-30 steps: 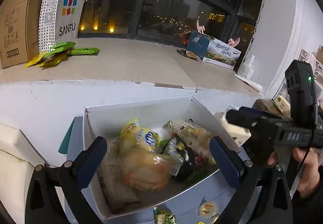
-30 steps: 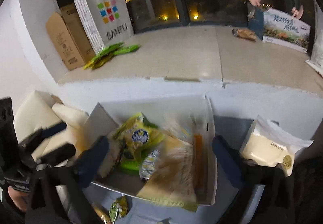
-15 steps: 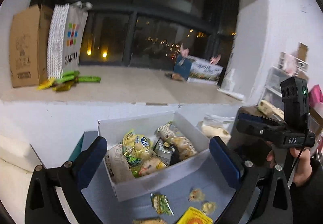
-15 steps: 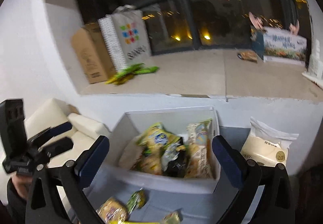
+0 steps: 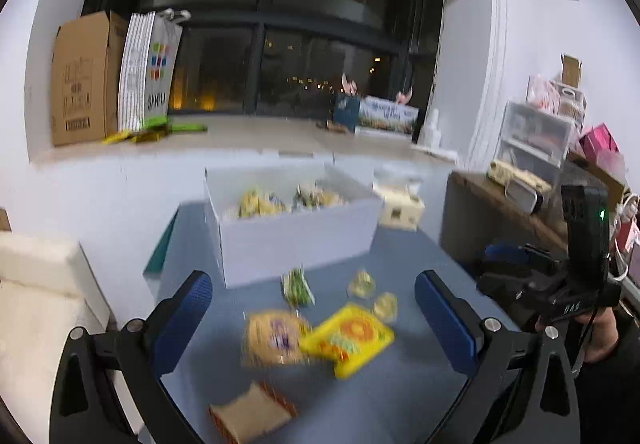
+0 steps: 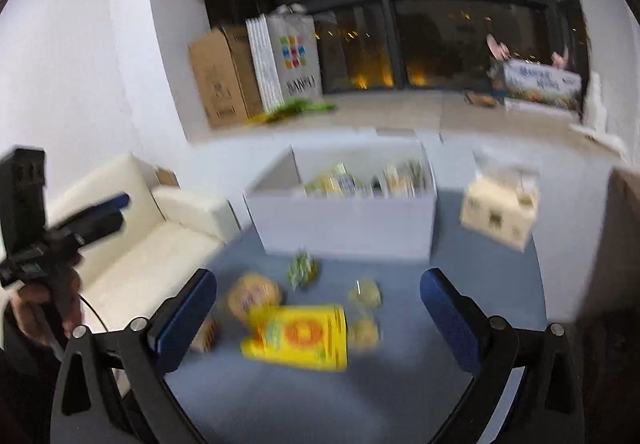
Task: Organize snacks
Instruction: 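Withdraw both tools from the box back over the remaining snacks, then grasp a jelly cup with the right tool while the left tool grasps the brown-edged bread bag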
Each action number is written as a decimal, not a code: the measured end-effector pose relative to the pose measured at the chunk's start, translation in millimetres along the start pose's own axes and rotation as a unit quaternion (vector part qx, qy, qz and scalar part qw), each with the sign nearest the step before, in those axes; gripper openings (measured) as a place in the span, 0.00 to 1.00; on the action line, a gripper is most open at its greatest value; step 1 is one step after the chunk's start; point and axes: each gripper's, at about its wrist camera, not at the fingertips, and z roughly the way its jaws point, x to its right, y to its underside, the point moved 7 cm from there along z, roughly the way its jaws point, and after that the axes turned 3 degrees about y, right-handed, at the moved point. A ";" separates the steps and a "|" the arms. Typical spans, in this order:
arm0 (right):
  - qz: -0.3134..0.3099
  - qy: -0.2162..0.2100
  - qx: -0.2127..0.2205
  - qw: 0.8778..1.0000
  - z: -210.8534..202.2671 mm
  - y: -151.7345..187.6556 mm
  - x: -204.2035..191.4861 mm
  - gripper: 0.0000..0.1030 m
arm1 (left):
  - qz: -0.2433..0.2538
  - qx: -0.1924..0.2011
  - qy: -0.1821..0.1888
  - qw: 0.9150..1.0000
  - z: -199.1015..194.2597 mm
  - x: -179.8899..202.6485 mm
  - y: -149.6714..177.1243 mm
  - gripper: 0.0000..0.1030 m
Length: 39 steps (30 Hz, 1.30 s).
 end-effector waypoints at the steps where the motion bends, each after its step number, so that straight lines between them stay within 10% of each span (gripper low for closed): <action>1: 0.002 0.002 -0.008 1.000 2.4 13.3 -0.7 1.00 | 0.001 -0.006 -0.001 1.000 0.5 0.6 5.0 1.00; 16: 0.048 0.007 -0.012 0.999 15.6 40.0 13.0 1.00 | 0.025 -0.018 -0.002 1.000 -5.3 6.7 18.6 1.00; 39: -0.032 0.063 -0.159 0.985 205.9 40.5 44.9 0.90 | 0.061 -0.054 -0.001 0.997 1.1 10.1 48.3 1.00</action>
